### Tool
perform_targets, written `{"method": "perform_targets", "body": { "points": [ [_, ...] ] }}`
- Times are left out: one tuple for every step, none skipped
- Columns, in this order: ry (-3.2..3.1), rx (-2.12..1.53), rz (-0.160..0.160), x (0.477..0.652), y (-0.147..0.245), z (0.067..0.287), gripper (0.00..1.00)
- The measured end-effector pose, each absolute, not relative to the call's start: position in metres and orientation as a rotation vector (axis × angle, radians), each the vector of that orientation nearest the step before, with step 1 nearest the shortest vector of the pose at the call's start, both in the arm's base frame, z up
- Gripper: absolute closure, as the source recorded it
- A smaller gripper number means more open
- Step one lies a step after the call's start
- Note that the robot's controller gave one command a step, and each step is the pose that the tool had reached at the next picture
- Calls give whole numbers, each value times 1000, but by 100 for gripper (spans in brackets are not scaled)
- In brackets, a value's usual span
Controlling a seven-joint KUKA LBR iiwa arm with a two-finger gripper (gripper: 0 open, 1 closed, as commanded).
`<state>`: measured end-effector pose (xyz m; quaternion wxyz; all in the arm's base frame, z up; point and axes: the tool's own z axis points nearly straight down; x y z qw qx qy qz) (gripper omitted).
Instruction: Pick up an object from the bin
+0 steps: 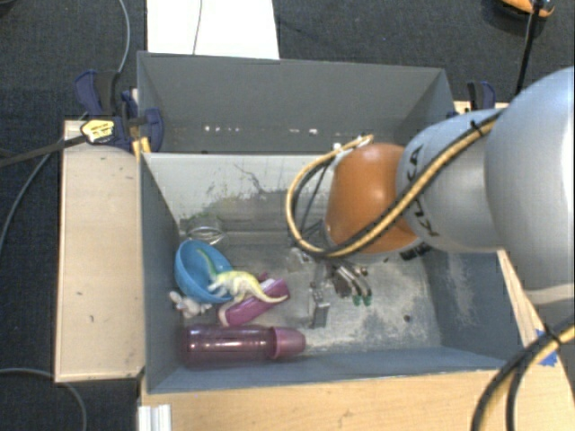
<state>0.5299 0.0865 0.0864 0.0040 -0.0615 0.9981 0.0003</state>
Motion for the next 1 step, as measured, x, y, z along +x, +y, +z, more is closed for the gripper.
{"method": "perform_targets", "body": {
  "points": [
    [3118, -271, -3, 545, 100, 76, 0]
  ]
}}
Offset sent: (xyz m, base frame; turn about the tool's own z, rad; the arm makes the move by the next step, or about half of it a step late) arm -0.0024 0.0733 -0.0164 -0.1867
